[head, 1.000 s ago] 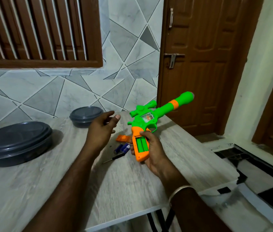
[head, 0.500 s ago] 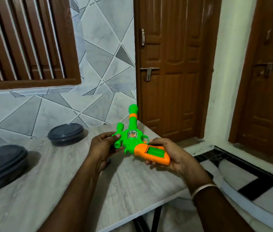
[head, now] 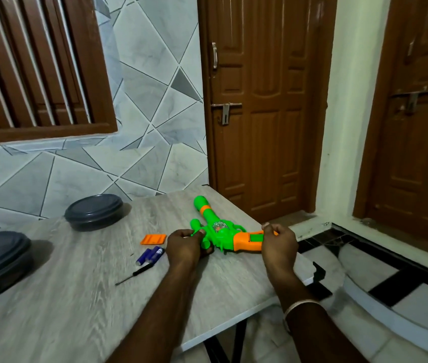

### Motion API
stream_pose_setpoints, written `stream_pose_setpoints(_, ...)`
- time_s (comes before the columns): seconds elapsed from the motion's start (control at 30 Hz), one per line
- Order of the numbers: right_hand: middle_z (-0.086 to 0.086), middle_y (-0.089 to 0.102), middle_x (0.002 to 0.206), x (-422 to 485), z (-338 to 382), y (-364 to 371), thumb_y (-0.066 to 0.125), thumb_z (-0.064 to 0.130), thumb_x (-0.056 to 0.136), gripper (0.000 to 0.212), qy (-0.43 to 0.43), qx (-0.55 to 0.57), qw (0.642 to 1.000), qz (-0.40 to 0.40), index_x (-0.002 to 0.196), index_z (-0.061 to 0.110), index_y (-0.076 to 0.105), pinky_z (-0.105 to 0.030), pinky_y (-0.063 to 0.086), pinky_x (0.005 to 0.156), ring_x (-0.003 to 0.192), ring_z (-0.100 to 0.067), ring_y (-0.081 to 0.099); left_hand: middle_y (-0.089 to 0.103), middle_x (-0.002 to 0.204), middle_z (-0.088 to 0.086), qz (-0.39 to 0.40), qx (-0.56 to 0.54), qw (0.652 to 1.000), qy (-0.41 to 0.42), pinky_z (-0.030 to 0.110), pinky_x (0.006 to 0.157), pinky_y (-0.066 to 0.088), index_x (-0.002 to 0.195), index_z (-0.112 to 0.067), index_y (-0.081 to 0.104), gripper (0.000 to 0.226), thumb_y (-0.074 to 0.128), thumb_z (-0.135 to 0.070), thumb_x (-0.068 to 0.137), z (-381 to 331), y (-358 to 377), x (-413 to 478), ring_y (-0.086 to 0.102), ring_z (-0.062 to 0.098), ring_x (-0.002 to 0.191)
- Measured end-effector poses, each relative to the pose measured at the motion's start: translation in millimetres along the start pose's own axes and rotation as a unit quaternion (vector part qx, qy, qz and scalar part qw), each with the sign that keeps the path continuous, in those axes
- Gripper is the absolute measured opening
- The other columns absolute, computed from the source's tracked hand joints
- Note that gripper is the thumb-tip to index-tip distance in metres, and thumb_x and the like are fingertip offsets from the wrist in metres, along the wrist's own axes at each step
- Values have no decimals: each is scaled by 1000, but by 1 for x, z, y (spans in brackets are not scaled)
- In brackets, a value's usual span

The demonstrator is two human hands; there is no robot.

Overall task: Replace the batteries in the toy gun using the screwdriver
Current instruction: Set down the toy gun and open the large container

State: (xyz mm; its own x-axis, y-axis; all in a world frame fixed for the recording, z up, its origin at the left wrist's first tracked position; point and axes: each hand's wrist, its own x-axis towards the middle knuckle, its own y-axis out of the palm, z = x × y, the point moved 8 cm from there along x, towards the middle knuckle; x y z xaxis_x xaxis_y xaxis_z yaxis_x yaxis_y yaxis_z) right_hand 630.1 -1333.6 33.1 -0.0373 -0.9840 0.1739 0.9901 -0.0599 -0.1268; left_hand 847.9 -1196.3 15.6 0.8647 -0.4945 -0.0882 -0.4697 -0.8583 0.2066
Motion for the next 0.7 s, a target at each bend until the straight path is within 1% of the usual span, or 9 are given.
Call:
stream_pose_setpoints(0.07, -10, 70, 105, 1, 3, 0, 56, 32, 96, 26, -19, -36, 999, -13, 105, 15, 73, -38, 53, 82, 96, -28, 63, 69, 93, 28, -2, 40, 999, 10, 33, 48, 60, 102, 0, 61, 21, 75, -10, 90, -3, 0, -1, 73, 37, 65)
stream_pose_setpoints(0.13, -9, 70, 107, 0, 4, 0, 55, 31, 97, 27, -31, -72, 997, -23, 106, 15, 74, -33, 49, 78, 98, -28, 63, 71, 88, 24, -21, 108, 993, 43, 35, 51, 59, 93, -10, 61, 20, 78, -19, 88, -6, -3, 2, 70, 32, 55)
stream_pose_setpoints(0.2, -8, 70, 107, -1, 5, 1, 54, 32, 97, 28, -46, -104, 993, -38, 107, 15, 74, -31, 47, 75, 98, -28, 62, 74, 85, 18, -47, 176, 979, 87, 45, 63, 62, 91, -17, 64, 25, 81, -34, 81, -10, -6, 5, 72, 32, 64)
stream_pose_setpoints(0.23, -8, 70, 106, -2, 5, 2, 53, 33, 97, 28, -55, -122, 990, -46, 107, 17, 74, -33, 50, 77, 98, -28, 61, 75, 85, 15, -55, 197, 974, 100, 48, 70, 62, 92, -18, 67, 27, 80, -38, 79, -11, -7, 5, 72, 33, 72)
stream_pose_setpoints(0.3, -8, 71, 104, -4, 4, 3, 53, 35, 96, 29, -66, -153, 984, -58, 107, 19, 74, -38, 52, 80, 97, -28, 61, 75, 92, 12, -67, 223, 965, 121, 43, 80, 59, 99, -15, 72, 28, 80, -36, 81, -16, -9, 1, 71, 32, 85)
stream_pose_setpoints(0.33, -8, 71, 103, -4, 5, 3, 53, 35, 96, 29, -69, -163, 982, -61, 106, 19, 75, -37, 51, 80, 97, -29, 60, 75, 96, 11, -69, 236, 961, 130, 38, 82, 56, 104, -12, 73, 30, 79, -33, 83, -19, -9, -1, 70, 31, 90)
stream_pose_setpoints(0.4, -8, 72, 100, -5, 6, 4, 52, 35, 96, 29, -75, -180, 979, -59, 103, 19, 75, -36, 48, 79, 97, -31, 60, 74, 100, 12, -69, 252, 955, 140, 35, 81, 54, 109, -9, 74, 34, 78, -32, 85, -19, -9, -1, 69, 31, 94)
stream_pose_setpoints(0.57, -6, 71, 101, -5, 4, 5, 54, 34, 95, 27, -71, -184, 979, -53, 106, 20, 74, -44, 51, 82, 99, -27, 57, 76, 99, 14, -61, 248, 955, 148, 38, 80, 56, 109, -5, 75, 36, 81, -30, 83, -18, -9, 3, 71, 30, 91)
stream_pose_setpoints(0.7, -7, 69, 105, -6, 3, 5, 54, 35, 96, 28, -69, -179, 980, -47, 109, 19, 73, -43, 50, 84, 103, -28, 55, 76, 100, 13, -52, 246, 956, 149, 37, 82, 57, 110, -5, 74, 38, 80, -33, 84, -15, -10, 6, 71, 28, 89)
